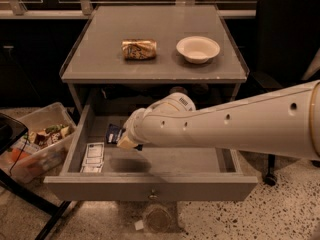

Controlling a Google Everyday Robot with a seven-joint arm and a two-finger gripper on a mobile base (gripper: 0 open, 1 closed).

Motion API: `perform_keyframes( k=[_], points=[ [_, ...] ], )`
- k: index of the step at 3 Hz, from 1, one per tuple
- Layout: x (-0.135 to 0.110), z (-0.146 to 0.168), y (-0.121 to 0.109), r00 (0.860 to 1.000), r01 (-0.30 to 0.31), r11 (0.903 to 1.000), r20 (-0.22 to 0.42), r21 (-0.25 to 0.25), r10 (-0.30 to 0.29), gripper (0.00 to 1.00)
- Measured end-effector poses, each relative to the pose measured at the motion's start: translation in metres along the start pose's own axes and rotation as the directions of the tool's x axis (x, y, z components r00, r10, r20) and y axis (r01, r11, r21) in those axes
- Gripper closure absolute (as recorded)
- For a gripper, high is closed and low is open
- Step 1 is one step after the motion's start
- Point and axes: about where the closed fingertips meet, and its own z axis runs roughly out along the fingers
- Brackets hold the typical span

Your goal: Pick rxbar blueberry from top drawer and place on counter

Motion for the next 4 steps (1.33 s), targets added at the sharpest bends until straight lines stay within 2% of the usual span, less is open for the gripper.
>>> perform_keyframes(
  k=[1, 2, 3, 4],
  points=[
    [-0.018, -0.029, -0.021, 0.998, 0.047, 0.9975, 0.025, 0.053, -0.049, 1.0],
    [-0.042, -0.043, -0.039, 0.994, 0.083, 0.9937, 0.063, 0.075, -0.088, 1.0],
    [-0.058, -0.048, -0.06, 0.994, 0.056, 0.9979, 0.088, 0.032, -0.059, 1.0],
    [-0.072, -0.063, -0.095, 0.988, 0.123, 0.9925, 0.097, -0.001, -0.122, 1.0]
  ],
)
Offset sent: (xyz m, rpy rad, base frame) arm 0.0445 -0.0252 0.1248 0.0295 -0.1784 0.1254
